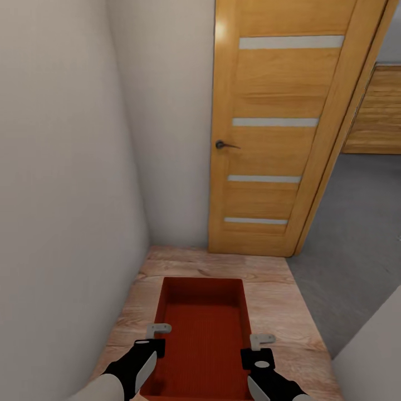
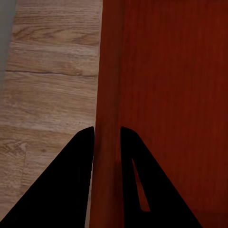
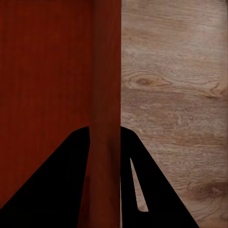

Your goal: Move the two storage containers from the living room to the garage. In the garage, place one container on the floor and stack the other container on top of it (either order is fine).

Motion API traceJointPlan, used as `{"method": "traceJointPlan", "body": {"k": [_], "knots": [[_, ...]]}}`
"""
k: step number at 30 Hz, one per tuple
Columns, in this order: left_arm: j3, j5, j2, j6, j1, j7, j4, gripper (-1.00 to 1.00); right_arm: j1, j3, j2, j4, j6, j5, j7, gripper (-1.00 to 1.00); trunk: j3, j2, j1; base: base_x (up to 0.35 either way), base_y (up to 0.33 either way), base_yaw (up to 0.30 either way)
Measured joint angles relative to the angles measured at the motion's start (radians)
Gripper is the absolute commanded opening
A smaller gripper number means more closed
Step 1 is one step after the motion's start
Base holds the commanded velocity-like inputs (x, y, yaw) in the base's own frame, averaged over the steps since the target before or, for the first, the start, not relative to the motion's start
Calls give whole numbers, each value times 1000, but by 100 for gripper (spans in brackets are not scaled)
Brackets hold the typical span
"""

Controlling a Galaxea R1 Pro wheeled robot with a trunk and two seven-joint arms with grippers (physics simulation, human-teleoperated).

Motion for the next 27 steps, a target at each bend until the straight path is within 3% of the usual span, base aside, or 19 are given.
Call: {"method": "traceJointPlan", "body": {"k": [17, 21, 27], "knots": [[2, -2, 1, 1, 0, -1, 1, -100, 0, -7, 3, 3, 1, 9, -1, -100, 0, 0, 0, 9, -1, -278], [-1, 1, 1, 1, 0, -1, 1, -100, 0, -7, 3, 3, 1, 9, 0, -100, 0, 0, 0, 201, 39, -263], [-2, 3, 2, 0, 0, -2, 0, -100, 0, -3, 2, 2, 0, 4, 0, -100, 0, 0, 0, 303, 83, -56]]}}
